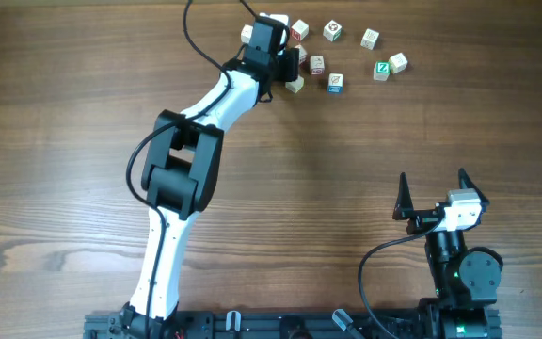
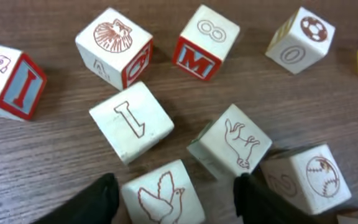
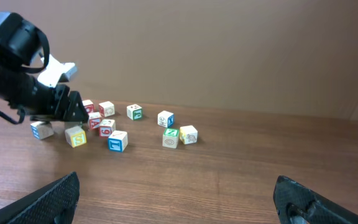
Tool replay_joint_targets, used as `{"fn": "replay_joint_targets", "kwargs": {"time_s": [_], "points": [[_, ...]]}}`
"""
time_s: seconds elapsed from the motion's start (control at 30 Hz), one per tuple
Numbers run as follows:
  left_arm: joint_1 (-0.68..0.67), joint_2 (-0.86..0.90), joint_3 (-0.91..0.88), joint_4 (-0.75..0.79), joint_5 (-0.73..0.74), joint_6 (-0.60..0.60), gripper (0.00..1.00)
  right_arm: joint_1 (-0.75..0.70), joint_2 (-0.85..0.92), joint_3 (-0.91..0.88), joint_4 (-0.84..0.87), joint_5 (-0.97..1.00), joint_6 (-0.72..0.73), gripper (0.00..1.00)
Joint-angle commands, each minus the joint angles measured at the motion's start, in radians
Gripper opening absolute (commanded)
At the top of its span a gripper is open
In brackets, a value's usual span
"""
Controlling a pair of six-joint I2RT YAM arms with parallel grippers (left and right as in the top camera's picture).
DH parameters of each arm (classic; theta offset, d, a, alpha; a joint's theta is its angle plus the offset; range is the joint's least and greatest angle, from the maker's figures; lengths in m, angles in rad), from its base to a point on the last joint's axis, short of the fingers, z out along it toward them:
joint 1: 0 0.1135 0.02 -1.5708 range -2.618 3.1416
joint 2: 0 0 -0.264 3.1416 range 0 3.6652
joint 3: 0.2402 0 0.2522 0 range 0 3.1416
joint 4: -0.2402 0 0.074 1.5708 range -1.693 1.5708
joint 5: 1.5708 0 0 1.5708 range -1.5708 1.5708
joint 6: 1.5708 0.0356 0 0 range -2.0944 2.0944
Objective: Form a horizontal line
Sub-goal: 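Reach the left gripper into the block cluster and grasp the dove block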
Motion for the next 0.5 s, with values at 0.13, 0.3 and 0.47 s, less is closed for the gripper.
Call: {"fn": "replay_joint_targets", "kwargs": {"time_s": [0.13,0.3,0.47], "points": [[0.005,0.044,0.005,-0.049,-0.077,-0.029,0.48,0.003,-0.004,-0.001,0.002,-0.013,-0.008,1.00],[0.005,0.044,0.005,-0.064,-0.077,-0.028,0.33,0.003,-0.004,-0.001,0.002,-0.013,-0.008,1.00],[0.005,0.043,0.014,-0.058,-0.077,-0.028,0.14,0.003,-0.004,-0.001,0.002,-0.013,-0.008,1.00]]}}
